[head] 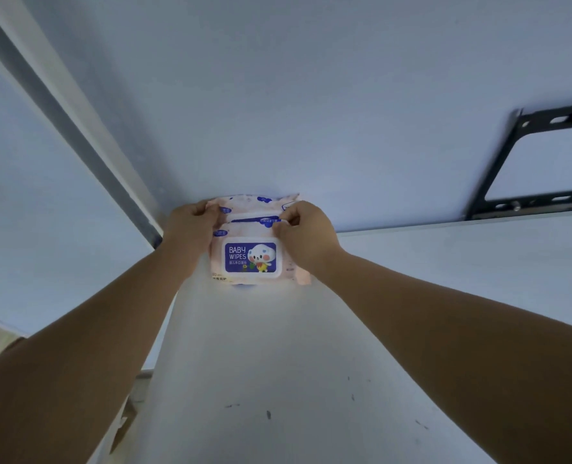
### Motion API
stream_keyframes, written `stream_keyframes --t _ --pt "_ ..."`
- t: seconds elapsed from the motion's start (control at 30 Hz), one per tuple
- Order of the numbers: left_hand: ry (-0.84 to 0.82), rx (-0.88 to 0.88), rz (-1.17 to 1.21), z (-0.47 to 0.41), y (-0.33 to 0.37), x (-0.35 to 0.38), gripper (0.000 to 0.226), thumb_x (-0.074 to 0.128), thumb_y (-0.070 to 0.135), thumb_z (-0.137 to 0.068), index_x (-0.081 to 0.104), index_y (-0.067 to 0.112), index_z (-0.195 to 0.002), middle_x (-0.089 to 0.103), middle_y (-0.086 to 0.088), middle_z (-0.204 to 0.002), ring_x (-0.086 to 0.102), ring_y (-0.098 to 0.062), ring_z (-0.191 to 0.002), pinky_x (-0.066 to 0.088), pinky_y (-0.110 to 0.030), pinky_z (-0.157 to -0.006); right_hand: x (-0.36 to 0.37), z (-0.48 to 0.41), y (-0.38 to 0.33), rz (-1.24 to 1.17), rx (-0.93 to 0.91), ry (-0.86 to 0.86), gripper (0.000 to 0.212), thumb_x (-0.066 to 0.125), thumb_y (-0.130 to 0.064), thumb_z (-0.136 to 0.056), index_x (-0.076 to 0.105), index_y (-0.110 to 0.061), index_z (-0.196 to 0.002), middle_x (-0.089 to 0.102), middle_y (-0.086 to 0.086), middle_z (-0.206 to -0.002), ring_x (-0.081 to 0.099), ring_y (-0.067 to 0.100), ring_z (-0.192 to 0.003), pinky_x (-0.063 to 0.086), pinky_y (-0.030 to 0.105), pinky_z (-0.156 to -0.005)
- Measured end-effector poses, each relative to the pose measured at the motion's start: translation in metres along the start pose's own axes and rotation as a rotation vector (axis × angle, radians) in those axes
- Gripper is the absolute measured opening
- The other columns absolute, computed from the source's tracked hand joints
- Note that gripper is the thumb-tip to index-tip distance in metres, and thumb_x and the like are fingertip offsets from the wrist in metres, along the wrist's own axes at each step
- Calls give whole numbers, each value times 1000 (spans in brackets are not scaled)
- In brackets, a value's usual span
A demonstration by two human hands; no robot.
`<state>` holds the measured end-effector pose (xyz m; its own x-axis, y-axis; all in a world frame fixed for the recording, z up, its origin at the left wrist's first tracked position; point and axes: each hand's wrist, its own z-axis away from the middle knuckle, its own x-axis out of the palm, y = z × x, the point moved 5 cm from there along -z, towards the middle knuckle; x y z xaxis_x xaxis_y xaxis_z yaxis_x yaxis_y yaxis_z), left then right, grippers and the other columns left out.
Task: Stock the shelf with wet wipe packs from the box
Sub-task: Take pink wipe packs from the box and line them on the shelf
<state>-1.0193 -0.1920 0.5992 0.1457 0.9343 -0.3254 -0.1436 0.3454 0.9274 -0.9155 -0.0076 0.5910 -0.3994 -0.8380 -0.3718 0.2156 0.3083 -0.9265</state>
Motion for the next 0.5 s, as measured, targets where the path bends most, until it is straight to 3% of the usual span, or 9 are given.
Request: stream_keyframes --t 0.17,0.27,0.37,0.5 --pt "34 23 -134 7 6 -7 9 67 27 -90 70 24 -83 75 -7 -91 72 -32 -86 60 -48 -82 -2 1 -29 -44 -150 -46 10 56 -15 -94 59 -19 -85 62 -2 -79 57 13 -70 49 27 -61" --pt "32 -14 -127 11 8 -11 5 71 27 -88 71 24 -84 76 -6 -93 73 -32 -87 60 -50 -84 -2 1 -24 -54 -99 3 12 50 -17 -96 55 -23 -86 66 4 -91 66 21 -77 50 30 -55" --pt "30 -14 -88 14 10 -11 9 72 20 -86 70 23 -77 76 -6 -90 74 -32 -85 60 -50 -85 -5 4 -6 -60 -15 55 4 52 -21 -97 54 -23 -95 65 5 -105 65 16 -75 49 24 -48" --pt "31 -2 -133 20 10 -8 11 65 25 -92 70 21 -83 74 -3 -90 73 -26 -83 61 -44 -84 -6 4 1 16 88 -14 14 53 -30 -99 50 -23 -111 63 4 -110 66 14 -80 57 31 -63"
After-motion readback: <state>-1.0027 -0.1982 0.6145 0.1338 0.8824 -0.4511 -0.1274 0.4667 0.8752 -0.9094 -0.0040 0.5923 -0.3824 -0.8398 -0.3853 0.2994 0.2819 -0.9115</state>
